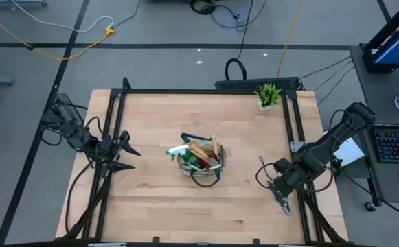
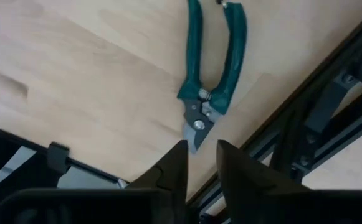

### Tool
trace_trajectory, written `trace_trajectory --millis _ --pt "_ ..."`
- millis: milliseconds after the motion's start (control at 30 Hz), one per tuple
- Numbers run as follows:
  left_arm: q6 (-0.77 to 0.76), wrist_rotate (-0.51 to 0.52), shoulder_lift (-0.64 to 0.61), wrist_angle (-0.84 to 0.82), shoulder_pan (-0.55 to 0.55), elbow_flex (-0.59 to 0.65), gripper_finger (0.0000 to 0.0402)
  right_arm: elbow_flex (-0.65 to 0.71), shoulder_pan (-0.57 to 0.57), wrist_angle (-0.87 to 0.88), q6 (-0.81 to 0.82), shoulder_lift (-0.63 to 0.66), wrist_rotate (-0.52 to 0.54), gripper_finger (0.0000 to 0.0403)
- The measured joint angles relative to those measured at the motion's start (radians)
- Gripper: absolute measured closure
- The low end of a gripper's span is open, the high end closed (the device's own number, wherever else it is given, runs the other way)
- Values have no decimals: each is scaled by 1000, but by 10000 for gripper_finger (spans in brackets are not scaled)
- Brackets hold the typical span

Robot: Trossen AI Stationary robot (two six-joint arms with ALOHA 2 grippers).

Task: Pick & Place Garden tools in Gardening bag
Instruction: Put the green shear scissors into the gardening bag

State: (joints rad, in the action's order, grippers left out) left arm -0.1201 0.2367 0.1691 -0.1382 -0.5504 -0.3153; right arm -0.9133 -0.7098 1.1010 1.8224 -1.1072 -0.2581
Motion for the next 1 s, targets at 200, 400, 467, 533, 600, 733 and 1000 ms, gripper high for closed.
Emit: trace_trajectory --millis 200,400,467,533,600,733,1000 --pt "2 0 0 -1 0 0 158 55 0 -9 24 0 0 271" --pt "1 0 0 0 0 0 158 110 0 -37 25 0 -1 237" --pt "1 0 0 0 0 0 158 122 0 -40 34 0 -1 231" --pt "-5 0 0 0 0 0 158 132 0 -40 52 0 -1 226" --pt "-13 0 0 -1 0 0 158 140 0 -41 57 0 -1 222" --pt "-13 0 0 -1 0 0 158 155 1 -49 72 0 -1 213" --pt "-14 0 0 -1 0 0 158 184 1 -81 113 0 -2 196"
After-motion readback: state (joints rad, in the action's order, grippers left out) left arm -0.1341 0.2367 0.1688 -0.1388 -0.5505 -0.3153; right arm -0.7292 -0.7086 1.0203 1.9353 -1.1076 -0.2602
